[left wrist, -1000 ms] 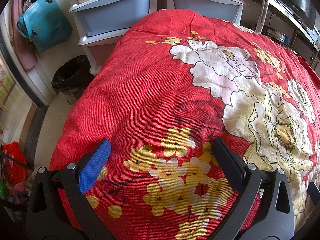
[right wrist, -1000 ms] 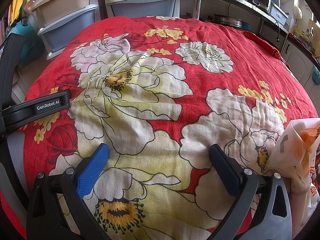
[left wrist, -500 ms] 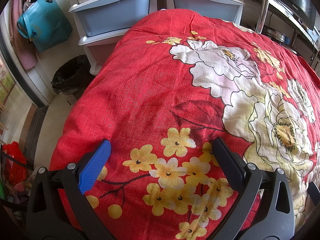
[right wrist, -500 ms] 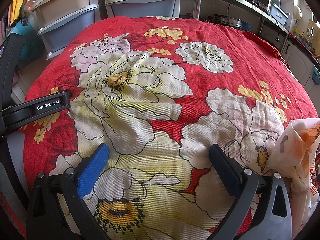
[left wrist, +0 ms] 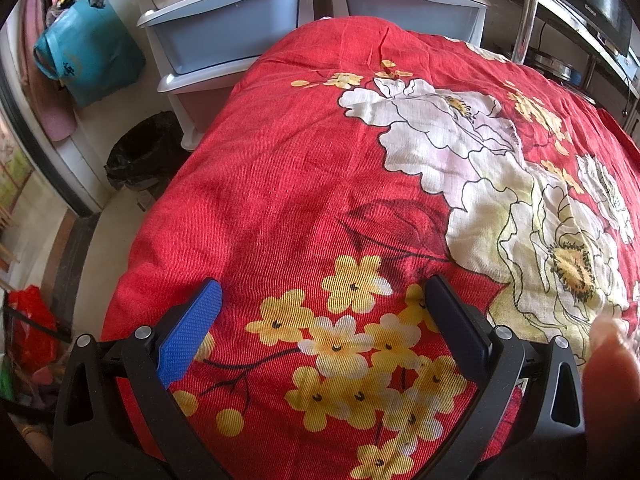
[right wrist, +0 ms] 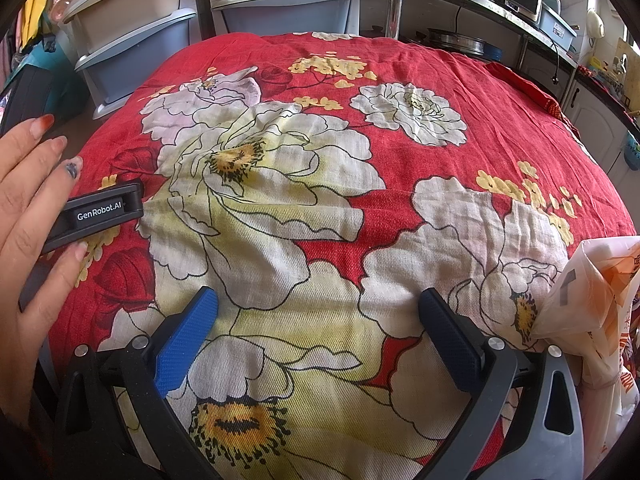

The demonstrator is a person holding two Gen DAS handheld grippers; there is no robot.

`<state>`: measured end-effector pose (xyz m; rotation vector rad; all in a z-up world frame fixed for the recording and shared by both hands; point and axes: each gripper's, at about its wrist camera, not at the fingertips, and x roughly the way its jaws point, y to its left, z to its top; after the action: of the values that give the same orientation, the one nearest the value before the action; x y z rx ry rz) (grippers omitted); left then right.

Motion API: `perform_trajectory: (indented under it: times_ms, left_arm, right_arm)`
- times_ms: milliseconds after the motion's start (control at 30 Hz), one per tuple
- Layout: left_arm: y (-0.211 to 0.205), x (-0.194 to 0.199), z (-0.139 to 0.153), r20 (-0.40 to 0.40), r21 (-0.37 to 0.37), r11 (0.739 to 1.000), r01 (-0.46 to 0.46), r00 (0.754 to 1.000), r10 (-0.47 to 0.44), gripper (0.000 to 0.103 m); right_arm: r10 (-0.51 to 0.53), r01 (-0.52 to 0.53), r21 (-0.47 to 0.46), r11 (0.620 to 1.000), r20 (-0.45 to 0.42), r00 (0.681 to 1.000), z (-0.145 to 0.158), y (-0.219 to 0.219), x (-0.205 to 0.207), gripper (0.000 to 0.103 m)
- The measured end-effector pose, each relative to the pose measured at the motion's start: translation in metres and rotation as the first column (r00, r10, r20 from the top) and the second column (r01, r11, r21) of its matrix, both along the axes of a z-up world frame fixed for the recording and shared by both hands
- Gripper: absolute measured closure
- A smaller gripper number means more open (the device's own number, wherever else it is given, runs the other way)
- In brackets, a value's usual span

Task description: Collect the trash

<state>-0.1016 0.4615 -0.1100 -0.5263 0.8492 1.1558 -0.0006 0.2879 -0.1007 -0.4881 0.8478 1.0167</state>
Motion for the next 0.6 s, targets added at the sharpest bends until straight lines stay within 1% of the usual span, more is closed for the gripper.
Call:
perform_trajectory:
  times_ms: [133, 233, 433, 600]
  left_arm:
    - [-0.0010, -0.0012, -0.0006, 0.000, -0.001, 1.000, 0.001, 1.000, -0.001, 0.009]
    - [0.0003, -0.0034, -0.0008, 0.017, -0.008, 1.000, 0.006, 1.000, -0.006, 0.009]
    - [0.0019, -0.0046, -0.0011, 0.017, -0.006, 1.000, 0.008, 1.000, -0.008, 0.009]
    - [-0.0003, 0.0006, -0.0020, -0.030, 0.013, 1.000, 0.001, 1.000, -0.001, 0.009]
  right_arm:
    - [0.000, 0.000, 0.000, 1.000, 0.000, 1.000, 0.0001, -0.0005, -0.0003, 0.005]
    - [0.000, 0.000, 0.000, 1.000, 0.000, 1.000, 0.0000, -0.0001, 0.0000, 0.005]
    - [0.000, 0.000, 0.000, 1.000, 0.001, 1.000, 0.0000, -0.0001, -0.0002, 0.005]
    - [0.000, 0.000, 0.000, 1.000, 0.000, 1.000, 0.0000, 0.0000, -0.0001, 0.005]
